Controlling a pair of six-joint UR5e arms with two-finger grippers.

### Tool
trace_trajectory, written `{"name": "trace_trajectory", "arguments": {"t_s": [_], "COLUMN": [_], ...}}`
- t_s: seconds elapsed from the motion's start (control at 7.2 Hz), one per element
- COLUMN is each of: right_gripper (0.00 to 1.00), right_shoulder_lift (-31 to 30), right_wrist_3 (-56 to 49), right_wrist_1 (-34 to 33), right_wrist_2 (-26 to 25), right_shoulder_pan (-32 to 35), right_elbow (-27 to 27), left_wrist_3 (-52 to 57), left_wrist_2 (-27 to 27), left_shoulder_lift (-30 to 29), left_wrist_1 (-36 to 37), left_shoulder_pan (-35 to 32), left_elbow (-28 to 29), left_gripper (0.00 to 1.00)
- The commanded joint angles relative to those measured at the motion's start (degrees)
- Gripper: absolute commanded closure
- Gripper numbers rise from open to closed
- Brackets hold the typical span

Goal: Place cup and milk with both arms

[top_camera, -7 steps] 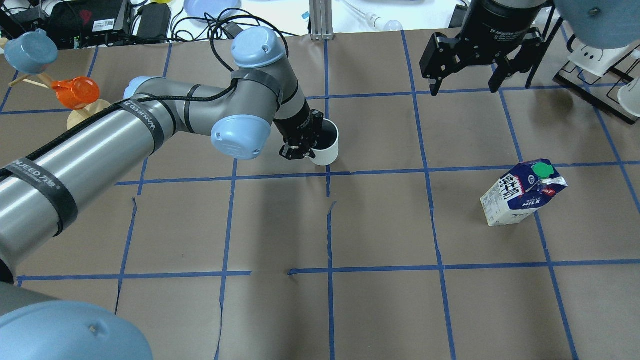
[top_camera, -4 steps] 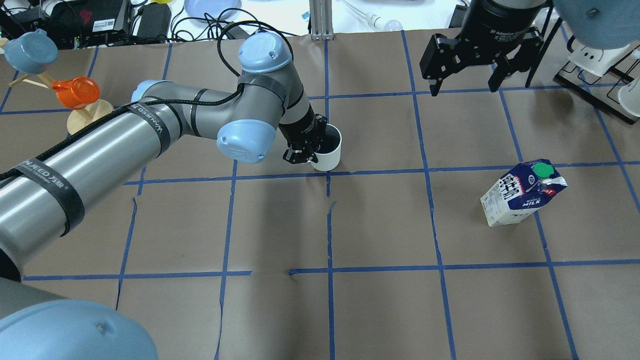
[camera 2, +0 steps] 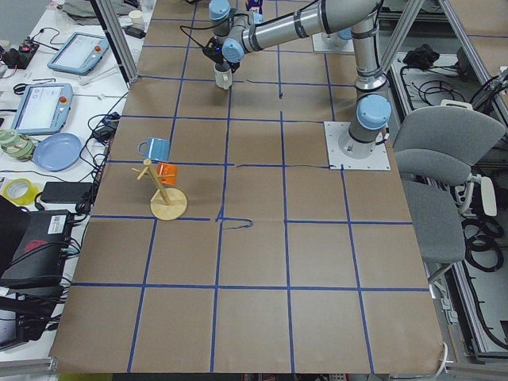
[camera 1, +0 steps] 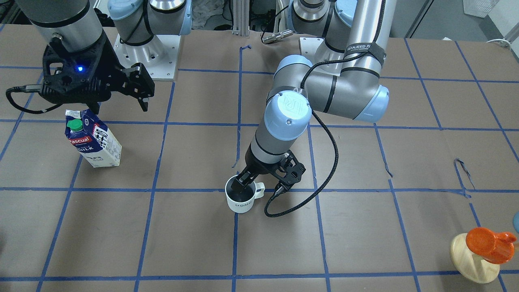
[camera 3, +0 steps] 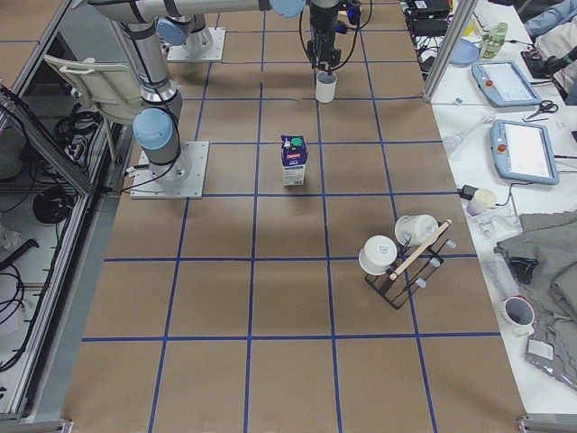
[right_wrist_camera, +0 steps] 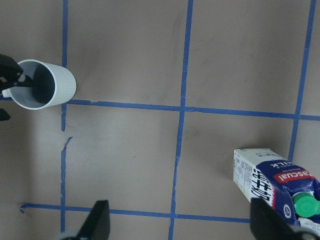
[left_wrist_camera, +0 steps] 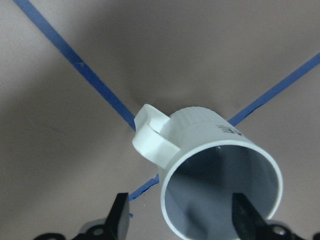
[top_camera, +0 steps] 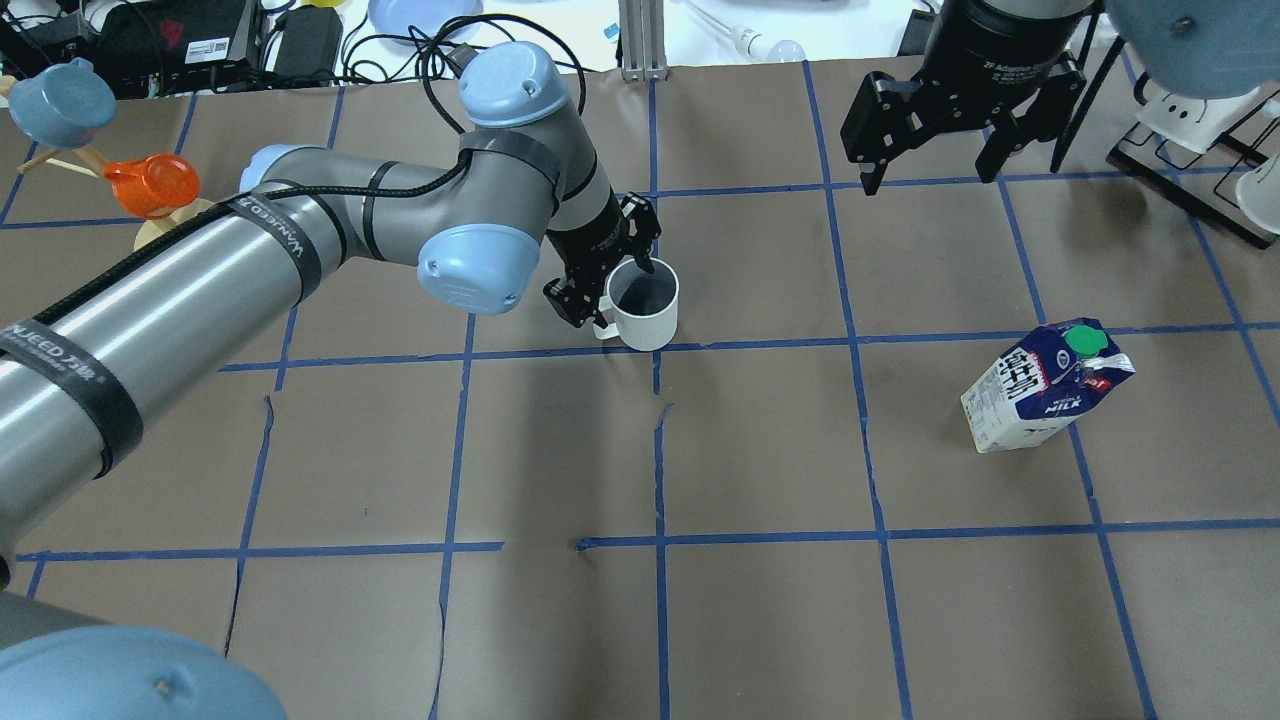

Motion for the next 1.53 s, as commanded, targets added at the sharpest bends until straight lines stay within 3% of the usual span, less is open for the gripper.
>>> {"name": "trace_trajectory", "arguments": {"t_s": [0.0, 0.28, 0.56, 0.69, 0.97, 1.11, 1.39], "right_gripper": [0.0, 0.0, 0.02, 0.05, 0.19, 0.2, 0.4], "right_shoulder_lift": [0.27, 0.1, -0.52, -1.48, -1.75, -1.75, -1.92], "right_wrist_3": [-4.49, -12.92, -19.62, -20.51, -22.01, -21.93, -21.23], "right_wrist_1": [-0.51, -4.01, -10.07, -10.09, -11.92, -16.46, -17.65], "right_wrist_2": [-0.14, -1.01, -3.3, -3.83, -6.11, -6.12, -5.42], "right_shoulder_pan": [-3.14, -12.61, -17.48, -18.36, -20.65, -20.66, -20.48], "right_elbow": [3.27, 8.88, 16.62, 19.0, 24.09, 26.91, 28.25], "left_wrist_3": [14.88, 36.13, 47.25, 53.67, 56.1, 56.19, 56.11], "left_wrist_2": [0.61, 7.08, 6.95, 7.55, 10.37, 9.94, 10.63], "left_shoulder_lift": [3.24, 6.85, 9.93, 11.25, 12.05, 14.66, 18.1], "left_wrist_1": [-10.14, -24.22, -27.96, -28.23, -28.14, -27.88, -28.22], "left_shoulder_pan": [5.32, 10.78, 14.48, 15.71, 19.3, 19.59, 19.5], "left_elbow": [4.67, 13.72, 16.39, 15.35, 10.36, 7.72, 5.42], "left_gripper": [0.0, 0.0, 0.0, 0.0, 0.0, 0.0, 0.0]}}
